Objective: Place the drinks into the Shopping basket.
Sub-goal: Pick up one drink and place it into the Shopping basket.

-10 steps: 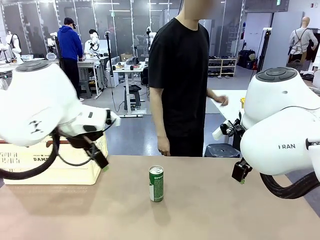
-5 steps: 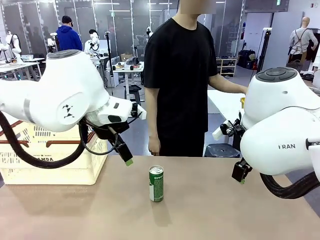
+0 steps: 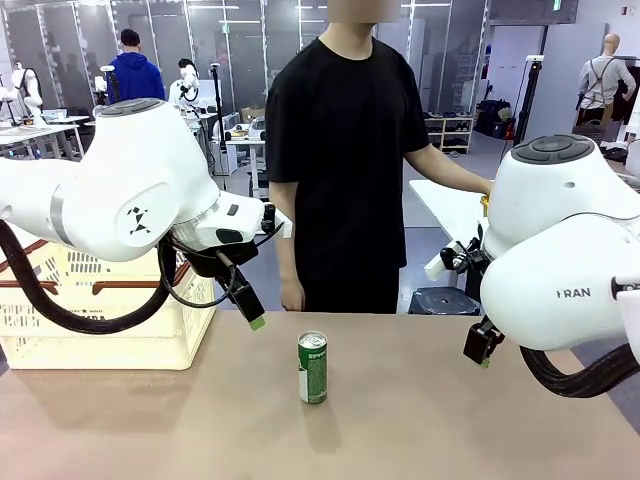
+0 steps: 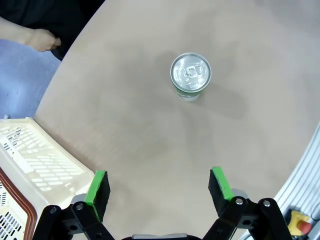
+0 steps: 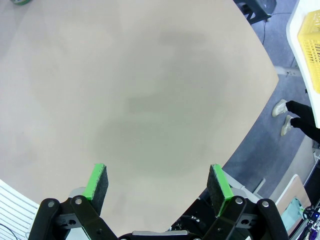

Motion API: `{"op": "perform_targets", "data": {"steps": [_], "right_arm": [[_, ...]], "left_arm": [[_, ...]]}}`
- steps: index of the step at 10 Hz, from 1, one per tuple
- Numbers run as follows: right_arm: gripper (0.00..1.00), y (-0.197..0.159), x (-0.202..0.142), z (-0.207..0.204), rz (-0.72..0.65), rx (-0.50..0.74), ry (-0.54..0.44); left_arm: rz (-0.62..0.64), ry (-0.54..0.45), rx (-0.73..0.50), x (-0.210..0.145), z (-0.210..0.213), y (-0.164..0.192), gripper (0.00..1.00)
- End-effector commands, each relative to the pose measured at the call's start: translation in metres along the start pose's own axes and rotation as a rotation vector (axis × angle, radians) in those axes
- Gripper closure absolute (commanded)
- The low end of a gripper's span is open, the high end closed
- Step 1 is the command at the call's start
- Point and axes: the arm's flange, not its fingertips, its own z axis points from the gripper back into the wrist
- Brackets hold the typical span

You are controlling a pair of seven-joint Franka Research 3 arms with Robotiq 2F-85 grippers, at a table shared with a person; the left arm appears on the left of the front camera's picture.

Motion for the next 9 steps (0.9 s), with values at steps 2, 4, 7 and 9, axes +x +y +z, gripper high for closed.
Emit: {"op": "perform_targets", "data": {"steps": [2,4,7,9], "right_arm": [[0.0,0.0,0.0,0.0,0.008,0.003,0.0],[0.0,0.0,0.0,0.0,0.008,0.003,0.0],[0.0,0.0,0.0,0.0,0.008,0.003,0.0],[0.0,0.0,0.0,0.0,0.008,0.003,0.0]], "left_arm": [[-0.079,-0.051,-0.041,0.008,-0.008,-0.001,0.0],[-0.15,-0.063,-0.088,0.042,-0.022,-0.004,0.0],[-0.195,-0.046,-0.129,0.088,-0.045,-0.008,0.0],[-0.223,0.007,-0.117,0.116,-0.066,-0.008,0.0]]}}
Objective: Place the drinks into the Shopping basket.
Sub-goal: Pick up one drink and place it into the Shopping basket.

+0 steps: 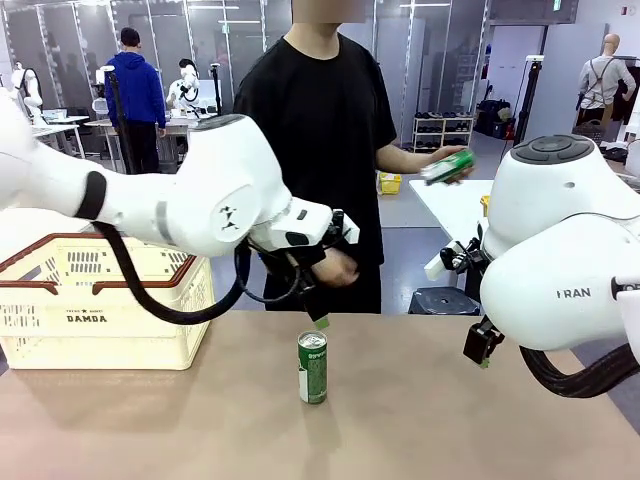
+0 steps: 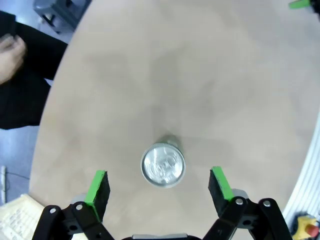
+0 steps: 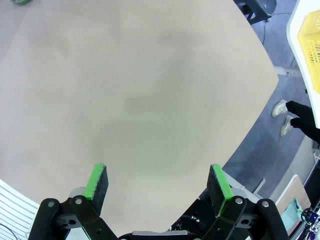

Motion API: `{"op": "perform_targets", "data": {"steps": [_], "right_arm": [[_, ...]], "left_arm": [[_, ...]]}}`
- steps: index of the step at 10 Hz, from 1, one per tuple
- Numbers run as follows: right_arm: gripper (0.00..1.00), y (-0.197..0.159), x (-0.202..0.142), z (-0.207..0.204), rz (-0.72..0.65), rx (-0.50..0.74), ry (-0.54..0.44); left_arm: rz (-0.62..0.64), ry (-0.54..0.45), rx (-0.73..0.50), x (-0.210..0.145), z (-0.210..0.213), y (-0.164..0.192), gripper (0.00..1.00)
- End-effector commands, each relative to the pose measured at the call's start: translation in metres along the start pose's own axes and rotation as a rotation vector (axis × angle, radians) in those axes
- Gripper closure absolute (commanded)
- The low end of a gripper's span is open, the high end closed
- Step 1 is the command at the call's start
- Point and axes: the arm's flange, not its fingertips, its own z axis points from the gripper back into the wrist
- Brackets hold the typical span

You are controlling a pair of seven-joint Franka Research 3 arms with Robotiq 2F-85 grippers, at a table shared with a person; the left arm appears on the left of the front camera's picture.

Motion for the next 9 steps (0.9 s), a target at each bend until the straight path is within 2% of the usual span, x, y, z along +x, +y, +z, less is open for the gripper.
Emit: {"op": "perform_targets", "data": {"steps": [1,2,5,9], "right_arm": [[0.0,0.0,-0.001,0.0,0.007,0.002,0.0],[0.0,0.0,-0.001,0.0,0.007,0.002,0.0],[0.0,0.0,-0.001,0.0,0.007,0.002,0.0],[0.0,0.0,-0.001,0.0,0.007,0.002,0.0]], "left_arm": [[-0.025,0.088,-0.037,0.021,-0.011,0.011,0.0],[-0.02,0.135,-0.041,0.024,-0.017,0.011,0.0],[-0.024,0.149,-0.067,0.026,-0.032,0.011,0.0],[-0.011,0.242,-0.077,0.024,-0.052,0.013,0.0]]}}
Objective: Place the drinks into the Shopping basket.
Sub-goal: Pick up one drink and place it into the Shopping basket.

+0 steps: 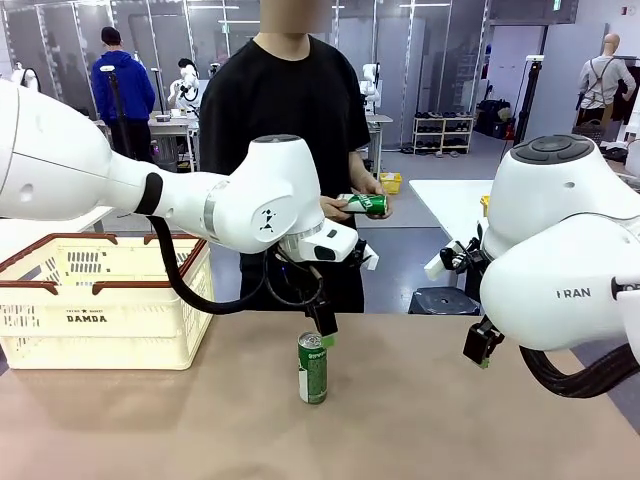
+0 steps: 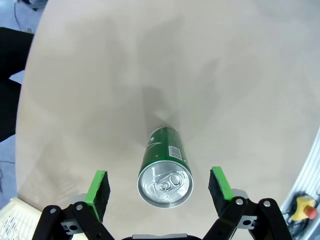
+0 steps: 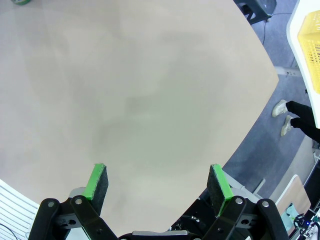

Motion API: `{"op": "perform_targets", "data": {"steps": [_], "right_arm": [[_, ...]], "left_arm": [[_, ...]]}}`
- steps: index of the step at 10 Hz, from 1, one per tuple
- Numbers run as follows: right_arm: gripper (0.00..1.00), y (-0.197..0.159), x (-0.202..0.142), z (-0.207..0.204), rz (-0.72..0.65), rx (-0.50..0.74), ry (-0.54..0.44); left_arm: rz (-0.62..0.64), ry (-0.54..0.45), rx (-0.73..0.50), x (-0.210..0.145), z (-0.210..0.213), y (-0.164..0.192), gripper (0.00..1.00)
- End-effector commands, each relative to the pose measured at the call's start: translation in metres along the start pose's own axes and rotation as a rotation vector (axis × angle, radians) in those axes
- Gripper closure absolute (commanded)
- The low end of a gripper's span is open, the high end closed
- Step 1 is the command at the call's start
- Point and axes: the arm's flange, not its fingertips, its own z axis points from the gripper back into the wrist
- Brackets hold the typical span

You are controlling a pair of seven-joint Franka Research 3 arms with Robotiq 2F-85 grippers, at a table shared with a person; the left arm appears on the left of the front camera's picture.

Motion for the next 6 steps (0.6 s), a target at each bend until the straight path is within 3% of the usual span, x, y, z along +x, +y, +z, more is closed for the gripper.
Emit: {"op": "perform_targets", "data": {"steps": [1,6], "right_arm": [[0.0,-0.001,-0.001,0.0,0.007,0.002,0.0],[0.0,-0.001,-0.001,0.0,0.007,0.002,0.0]], "left_arm": [[0.011,0.049,-0.004,0.008,-0.003,0.003,0.0],[0.017,0.092,-0.04,0.011,-0.03,0.003,0.0]]}}
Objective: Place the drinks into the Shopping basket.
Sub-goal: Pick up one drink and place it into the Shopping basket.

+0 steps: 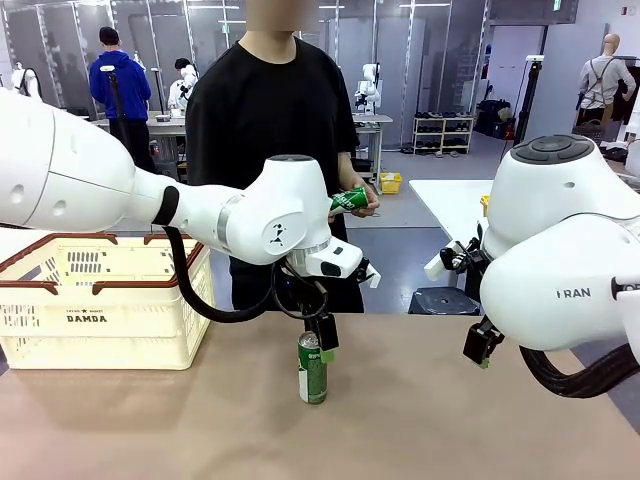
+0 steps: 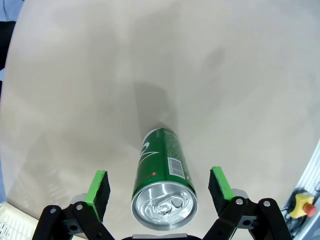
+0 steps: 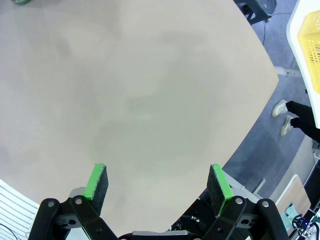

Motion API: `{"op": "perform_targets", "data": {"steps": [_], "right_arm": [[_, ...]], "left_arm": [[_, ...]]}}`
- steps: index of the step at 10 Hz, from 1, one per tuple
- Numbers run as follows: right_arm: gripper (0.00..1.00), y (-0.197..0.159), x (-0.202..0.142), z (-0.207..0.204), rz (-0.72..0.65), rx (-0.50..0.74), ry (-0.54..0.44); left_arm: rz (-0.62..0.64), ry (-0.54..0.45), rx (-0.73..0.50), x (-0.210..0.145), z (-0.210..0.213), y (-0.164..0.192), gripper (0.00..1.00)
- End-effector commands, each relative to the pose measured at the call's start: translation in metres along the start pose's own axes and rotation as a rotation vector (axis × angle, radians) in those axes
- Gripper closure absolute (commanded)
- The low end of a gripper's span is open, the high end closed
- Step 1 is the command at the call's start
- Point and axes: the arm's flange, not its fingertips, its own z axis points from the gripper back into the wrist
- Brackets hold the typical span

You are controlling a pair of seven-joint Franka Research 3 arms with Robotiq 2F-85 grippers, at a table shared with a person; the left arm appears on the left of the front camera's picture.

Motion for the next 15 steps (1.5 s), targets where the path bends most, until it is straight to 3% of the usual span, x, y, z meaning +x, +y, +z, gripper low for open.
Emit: {"op": "perform_targets", "data": {"steps": [1,5,6,14,15], "right_arm": [[0.0,-0.001,-0.001,0.0,0.007,0.002,0.0],[0.0,-0.001,-0.001,0.0,0.007,0.002,0.0],[0.0,-0.001,-0.001,0.0,0.007,0.002,0.0],[0.0,-0.001,-0.001,0.0,0.007,0.002,0.0],[0.0,-0.001,-0.001,0.0,0.007,0.002,0.0]], "left_arm": [[0.016,0.039,-0.001,0.007,0.0,0.0,0.0],[0.016,0.069,-0.01,0.005,-0.007,-0.006,0.0],[0.012,0.071,-0.013,0.003,-0.008,-0.006,0.05],[0.017,0.103,-0.03,0.001,-0.006,-0.01,0.83],[0.019,0.127,-0.037,-0.001,0.0,-0.012,0.83]]}}
